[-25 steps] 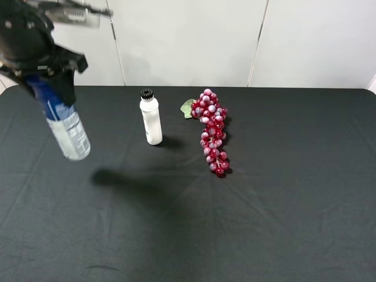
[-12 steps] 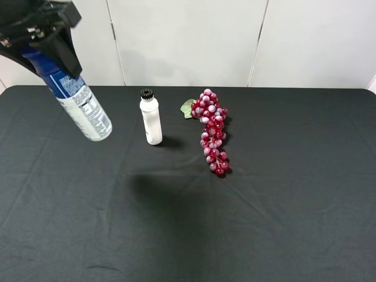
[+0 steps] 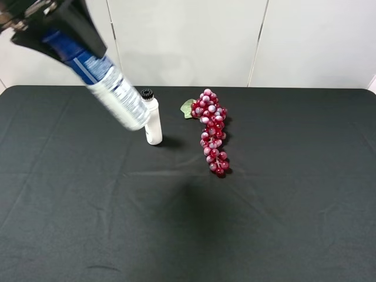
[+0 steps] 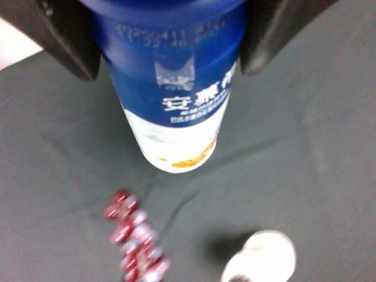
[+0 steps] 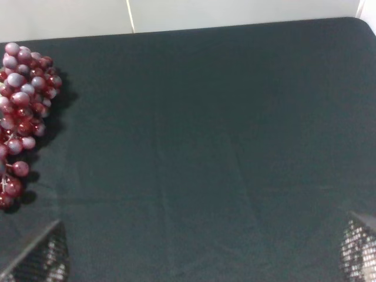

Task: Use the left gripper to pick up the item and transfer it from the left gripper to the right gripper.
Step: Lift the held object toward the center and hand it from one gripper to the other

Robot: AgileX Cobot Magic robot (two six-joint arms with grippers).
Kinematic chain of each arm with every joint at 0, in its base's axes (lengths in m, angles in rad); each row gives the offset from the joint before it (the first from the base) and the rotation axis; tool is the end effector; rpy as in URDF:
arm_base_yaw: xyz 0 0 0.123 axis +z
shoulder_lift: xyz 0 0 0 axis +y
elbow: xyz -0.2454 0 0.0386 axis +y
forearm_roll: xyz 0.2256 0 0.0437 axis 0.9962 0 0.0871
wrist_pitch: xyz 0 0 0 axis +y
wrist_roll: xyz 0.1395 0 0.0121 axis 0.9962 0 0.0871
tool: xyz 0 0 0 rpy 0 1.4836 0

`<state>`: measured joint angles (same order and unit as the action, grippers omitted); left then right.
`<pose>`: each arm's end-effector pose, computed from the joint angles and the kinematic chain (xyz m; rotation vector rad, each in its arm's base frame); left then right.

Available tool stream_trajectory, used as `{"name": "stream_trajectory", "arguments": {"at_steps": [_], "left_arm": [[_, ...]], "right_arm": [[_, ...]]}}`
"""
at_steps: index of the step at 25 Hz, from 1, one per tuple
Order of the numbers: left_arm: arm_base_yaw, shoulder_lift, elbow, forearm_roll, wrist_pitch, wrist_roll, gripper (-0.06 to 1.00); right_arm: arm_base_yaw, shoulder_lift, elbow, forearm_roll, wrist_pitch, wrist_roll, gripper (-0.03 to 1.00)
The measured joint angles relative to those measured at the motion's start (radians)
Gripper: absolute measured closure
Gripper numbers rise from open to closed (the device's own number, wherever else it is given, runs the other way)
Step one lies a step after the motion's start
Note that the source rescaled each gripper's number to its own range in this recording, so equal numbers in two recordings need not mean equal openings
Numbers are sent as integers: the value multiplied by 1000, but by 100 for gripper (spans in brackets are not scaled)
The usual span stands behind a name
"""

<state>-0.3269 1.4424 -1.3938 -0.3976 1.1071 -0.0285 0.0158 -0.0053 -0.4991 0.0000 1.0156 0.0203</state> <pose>0.2697 -0.1427 0.2910 0.2786 2.6342 -0.6496 0.0584 0.0009 0.2499 0.0045 1.9949 0.0233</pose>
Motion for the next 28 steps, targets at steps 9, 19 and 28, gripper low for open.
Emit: {"name": "stream_trajectory", "arguments": {"at_steps": [9, 19, 28], "left_arm": [[0, 1, 15, -28, -67, 20, 93], [0, 1, 288, -301, -224, 235, 93], [0, 1, 382, -499, -280, 401, 93]], "right_arm": [[0, 0, 0, 0, 0, 0, -3], [0, 0, 0, 0, 0, 0, -3], [0, 114, 0, 135, 0, -101, -3]]}}
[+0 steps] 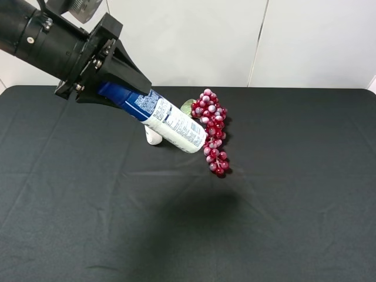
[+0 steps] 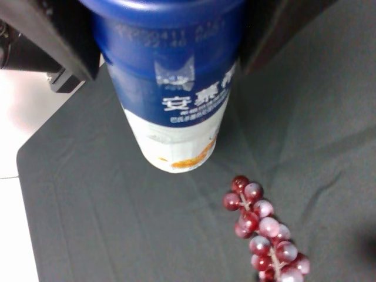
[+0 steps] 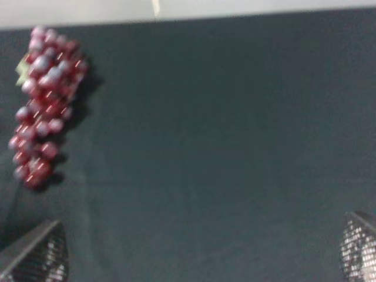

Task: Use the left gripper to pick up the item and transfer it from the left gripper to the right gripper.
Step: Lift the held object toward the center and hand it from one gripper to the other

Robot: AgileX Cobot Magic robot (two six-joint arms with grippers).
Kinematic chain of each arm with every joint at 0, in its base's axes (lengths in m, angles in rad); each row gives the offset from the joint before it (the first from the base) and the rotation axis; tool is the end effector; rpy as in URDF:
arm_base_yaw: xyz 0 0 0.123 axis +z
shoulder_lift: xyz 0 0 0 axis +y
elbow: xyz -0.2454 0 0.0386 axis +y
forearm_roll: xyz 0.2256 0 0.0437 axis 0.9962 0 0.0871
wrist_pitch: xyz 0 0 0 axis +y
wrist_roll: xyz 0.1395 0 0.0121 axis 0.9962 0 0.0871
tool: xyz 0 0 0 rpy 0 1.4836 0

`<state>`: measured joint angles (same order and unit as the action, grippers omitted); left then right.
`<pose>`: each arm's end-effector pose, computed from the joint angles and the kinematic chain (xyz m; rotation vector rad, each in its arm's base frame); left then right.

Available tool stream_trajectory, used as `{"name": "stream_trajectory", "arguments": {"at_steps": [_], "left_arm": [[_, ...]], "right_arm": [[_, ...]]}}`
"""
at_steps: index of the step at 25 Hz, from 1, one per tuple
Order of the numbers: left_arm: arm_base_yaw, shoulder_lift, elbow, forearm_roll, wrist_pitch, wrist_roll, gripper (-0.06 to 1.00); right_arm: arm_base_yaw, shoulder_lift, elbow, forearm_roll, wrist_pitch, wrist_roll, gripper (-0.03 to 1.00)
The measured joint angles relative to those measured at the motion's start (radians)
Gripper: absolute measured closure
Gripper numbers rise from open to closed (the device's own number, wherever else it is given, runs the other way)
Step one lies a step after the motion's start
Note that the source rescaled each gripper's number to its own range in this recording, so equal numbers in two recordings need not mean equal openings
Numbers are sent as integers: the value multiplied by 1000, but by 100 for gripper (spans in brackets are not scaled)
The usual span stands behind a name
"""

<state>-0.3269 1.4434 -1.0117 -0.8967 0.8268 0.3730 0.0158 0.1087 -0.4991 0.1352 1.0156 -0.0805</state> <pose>0.2561 -0.1719 0.2240 0.2589 2.5519 -1.0319 0.0717 0.0172 0.2434 -0.0949 2.1011 0.1249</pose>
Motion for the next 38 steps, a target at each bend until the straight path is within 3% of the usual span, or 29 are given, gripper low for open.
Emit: {"name": "stream_trajectory", "arguments": {"at_steps": [3, 9, 18, 33, 38], "left_arm": [[0, 0, 0, -4, -2, 3, 93], [0, 0, 0, -5, -1, 3, 93], [0, 0, 0, -29, 0, 3, 93], [0, 0, 0, -48, 19, 7, 93], [0, 0, 1, -48, 22, 8, 93]], "right_arm": [[9, 108, -5, 80, -6, -83, -3], [106, 254, -98, 144, -148, -214, -3], [374, 487, -192, 145, -248, -377, -3], [694, 878, -326, 144, -417, -514, -3], [762, 970, -341, 144, -486, -521, -3]]}}
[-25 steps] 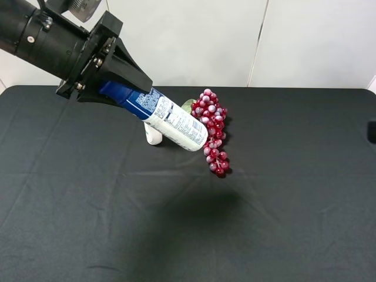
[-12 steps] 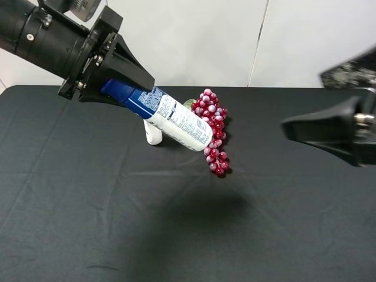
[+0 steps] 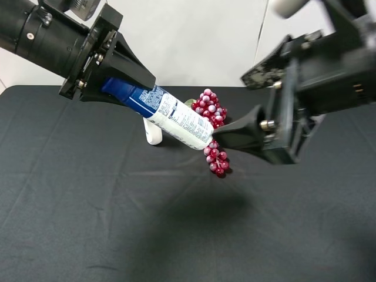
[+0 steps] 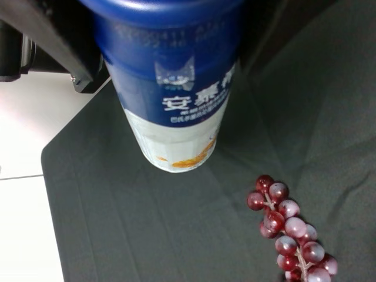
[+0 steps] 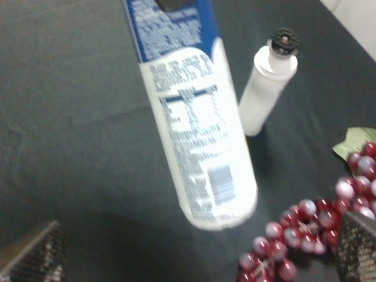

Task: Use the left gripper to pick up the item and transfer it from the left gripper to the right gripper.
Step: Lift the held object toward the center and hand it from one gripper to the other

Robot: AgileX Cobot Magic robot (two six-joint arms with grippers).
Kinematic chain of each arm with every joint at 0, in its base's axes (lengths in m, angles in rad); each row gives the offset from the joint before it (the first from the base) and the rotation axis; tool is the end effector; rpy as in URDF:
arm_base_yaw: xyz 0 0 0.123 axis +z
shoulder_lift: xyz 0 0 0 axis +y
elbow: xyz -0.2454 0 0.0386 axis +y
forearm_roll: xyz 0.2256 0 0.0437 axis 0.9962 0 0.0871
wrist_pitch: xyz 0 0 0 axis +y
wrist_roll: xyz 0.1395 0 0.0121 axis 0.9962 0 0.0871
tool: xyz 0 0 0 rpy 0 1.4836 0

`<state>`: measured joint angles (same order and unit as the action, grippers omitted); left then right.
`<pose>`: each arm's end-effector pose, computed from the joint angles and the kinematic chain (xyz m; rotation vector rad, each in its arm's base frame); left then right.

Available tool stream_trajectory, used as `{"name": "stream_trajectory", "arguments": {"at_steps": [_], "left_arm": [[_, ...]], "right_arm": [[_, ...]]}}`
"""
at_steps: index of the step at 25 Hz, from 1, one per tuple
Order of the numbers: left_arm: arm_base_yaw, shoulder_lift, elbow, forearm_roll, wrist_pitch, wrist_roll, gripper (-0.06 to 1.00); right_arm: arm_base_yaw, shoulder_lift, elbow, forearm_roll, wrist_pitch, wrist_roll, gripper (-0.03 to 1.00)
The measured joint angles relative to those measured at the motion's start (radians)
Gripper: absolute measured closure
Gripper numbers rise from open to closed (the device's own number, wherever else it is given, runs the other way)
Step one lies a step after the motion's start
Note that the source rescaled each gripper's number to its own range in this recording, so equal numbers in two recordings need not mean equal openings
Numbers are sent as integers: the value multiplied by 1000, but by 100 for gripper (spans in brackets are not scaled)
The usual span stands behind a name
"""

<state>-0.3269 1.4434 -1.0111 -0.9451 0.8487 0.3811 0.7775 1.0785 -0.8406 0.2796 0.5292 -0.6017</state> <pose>0.2534 -0.1759 0.2272 0.2435 2.5487 -1.0957 0.1693 0.1941 0.2614 -1.2768 1.8572 0.3827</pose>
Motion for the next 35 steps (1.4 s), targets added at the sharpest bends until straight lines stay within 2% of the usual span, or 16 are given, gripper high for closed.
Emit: {"name": "stream_trajectory", "arguments": {"at_steps": [9, 19, 26, 35], "left_arm": [[0, 0, 0, 0, 16, 0, 93], [0, 0, 1, -2, 19, 1, 93], [0, 0, 1, -67, 21, 39, 93], [0, 0, 1, -109, 48, 61, 93]], "right_arm": [[29, 105, 0, 0, -152, 0, -3], [29, 121, 0, 11, -182, 0, -3], [29, 151, 0, 21, -189, -1, -3], [29, 185, 0, 37, -226, -1, -3]]}}
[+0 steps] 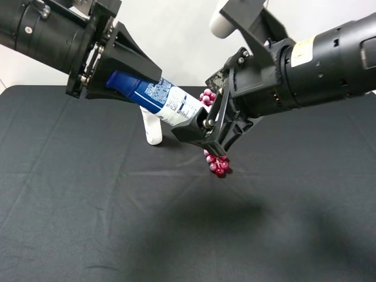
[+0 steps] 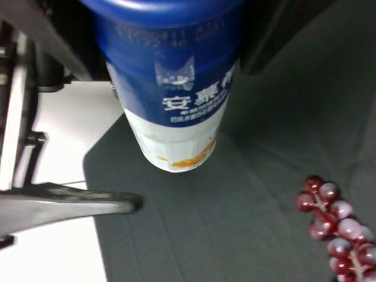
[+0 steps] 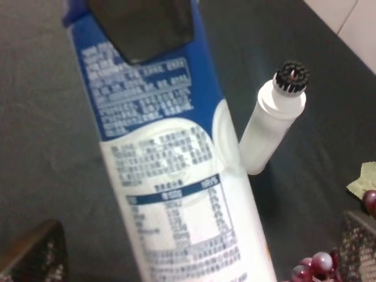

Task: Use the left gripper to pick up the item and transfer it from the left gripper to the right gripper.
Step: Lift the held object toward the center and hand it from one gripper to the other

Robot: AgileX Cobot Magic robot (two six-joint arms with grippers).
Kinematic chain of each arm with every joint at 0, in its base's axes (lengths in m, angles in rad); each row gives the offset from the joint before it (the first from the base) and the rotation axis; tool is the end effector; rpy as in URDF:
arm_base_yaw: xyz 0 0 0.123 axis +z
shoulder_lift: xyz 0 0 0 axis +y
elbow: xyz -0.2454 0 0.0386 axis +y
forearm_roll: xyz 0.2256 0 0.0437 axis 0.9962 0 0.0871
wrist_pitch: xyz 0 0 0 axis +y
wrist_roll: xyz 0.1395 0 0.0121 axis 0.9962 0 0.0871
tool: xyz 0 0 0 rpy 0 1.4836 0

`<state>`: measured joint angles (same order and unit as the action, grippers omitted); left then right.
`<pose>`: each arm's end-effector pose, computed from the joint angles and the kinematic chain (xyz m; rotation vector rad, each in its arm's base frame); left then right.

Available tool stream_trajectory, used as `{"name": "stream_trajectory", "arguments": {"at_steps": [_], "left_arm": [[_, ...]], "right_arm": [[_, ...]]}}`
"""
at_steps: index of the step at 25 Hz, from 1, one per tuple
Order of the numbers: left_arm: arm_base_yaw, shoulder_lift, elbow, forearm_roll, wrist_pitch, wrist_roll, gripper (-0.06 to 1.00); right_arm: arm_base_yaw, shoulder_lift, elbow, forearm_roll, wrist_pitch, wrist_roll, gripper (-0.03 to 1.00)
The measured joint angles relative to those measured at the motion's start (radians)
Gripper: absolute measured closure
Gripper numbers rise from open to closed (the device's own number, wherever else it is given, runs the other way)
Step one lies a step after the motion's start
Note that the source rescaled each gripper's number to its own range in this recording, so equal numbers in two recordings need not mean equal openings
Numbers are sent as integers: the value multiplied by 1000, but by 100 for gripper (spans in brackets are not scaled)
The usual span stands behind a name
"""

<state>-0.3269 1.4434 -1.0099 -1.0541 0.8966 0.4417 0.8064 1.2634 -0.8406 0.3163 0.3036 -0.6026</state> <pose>0.2479 -0.1845 0.2357 0.2618 2.5133 -1.2247 0.1977 0.2250 0.2342 -1.2106 1.8601 0.3845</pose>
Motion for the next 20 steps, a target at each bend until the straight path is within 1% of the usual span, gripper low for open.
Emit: {"name": "stream_trajectory", "arguments": {"at_steps": [5, 16, 17, 18, 19, 20], "left_arm": [[0, 0, 0, -60, 14, 48, 93], [0, 0, 0, -71, 27, 60, 93], [0, 0, 0, -71, 27, 61, 93], [0, 0, 0, -71, 27, 62, 93], [0, 0, 0, -71, 27, 64, 93], [0, 0, 0, -71, 31, 70, 93]], "right_arm": [[0, 53, 0, 1, -17, 0, -3], [0, 88, 0, 1, -25, 0, -3], [0, 88, 0, 1, -27, 0, 2], [0, 88, 0, 1, -33, 0, 18], [0, 88, 0, 1, -37, 0, 42], [0, 88, 0, 1, -47, -1, 73]]}}
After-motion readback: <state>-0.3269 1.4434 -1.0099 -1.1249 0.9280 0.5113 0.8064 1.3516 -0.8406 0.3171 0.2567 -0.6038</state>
